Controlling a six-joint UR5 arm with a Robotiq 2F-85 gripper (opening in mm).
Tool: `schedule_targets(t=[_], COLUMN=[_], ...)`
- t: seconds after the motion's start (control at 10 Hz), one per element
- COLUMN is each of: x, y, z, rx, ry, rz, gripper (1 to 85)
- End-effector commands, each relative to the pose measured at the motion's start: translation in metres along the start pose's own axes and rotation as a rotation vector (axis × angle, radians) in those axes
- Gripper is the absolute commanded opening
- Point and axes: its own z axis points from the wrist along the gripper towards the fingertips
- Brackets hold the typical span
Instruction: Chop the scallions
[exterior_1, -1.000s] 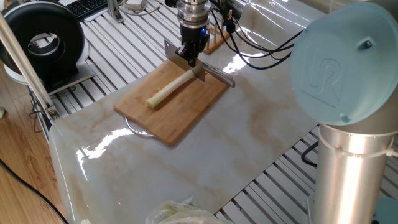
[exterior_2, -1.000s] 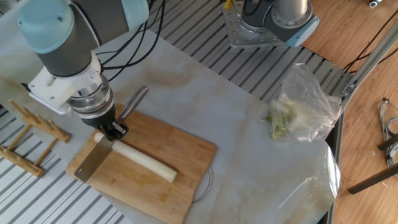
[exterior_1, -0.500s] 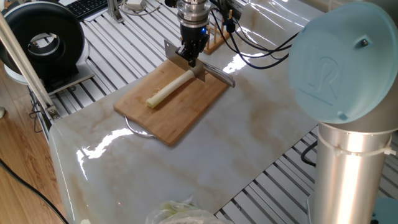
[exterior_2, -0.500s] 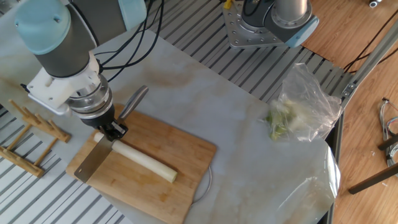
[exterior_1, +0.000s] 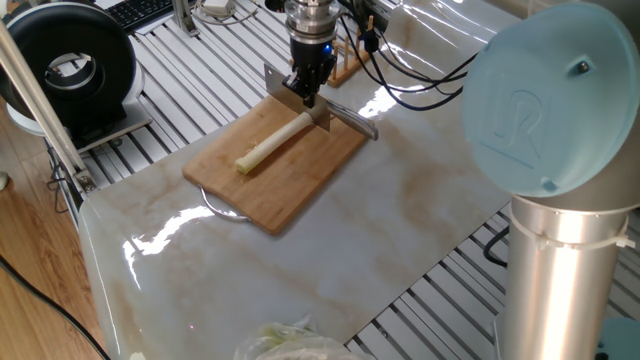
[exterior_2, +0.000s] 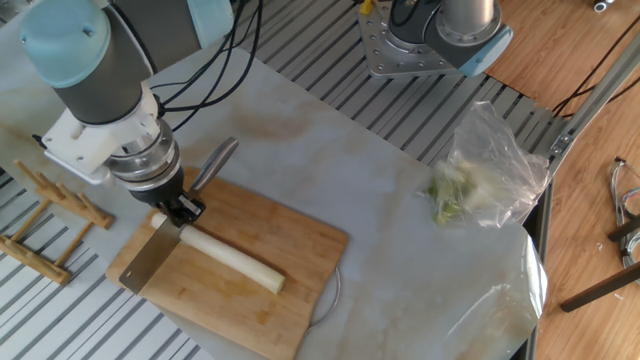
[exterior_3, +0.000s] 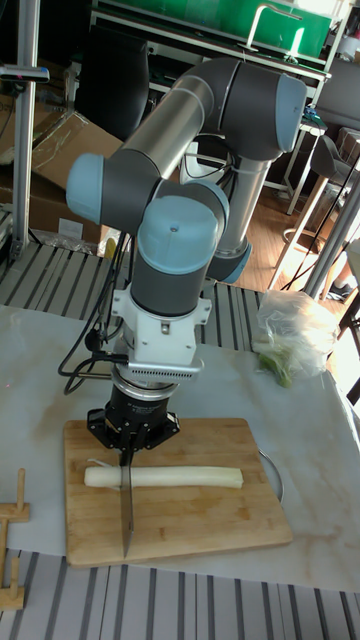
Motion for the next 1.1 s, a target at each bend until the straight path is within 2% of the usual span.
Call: schedule_targets(t=[0.0,0.2,0.3,0.4,0.6,1.0], x=[0.002,0.010,0.010,0.007,0.006,0.004], y=[0.000,0.002,0.003,0.004,0.005,0.009], z=[-0.006,-0.022,-0.023,-0.019,-0.015,-0.004], rx=[-0.005,-0.012,-0.017,-0.018,-0.002,0.001], ry=[0.008,0.030,0.030,0.017,0.011,-0.001], rz=[0.008,0.008,0.008,0.011,0.022,0.032], gripper=[1.3,1.3,1.3,1.3,1.3,1.3])
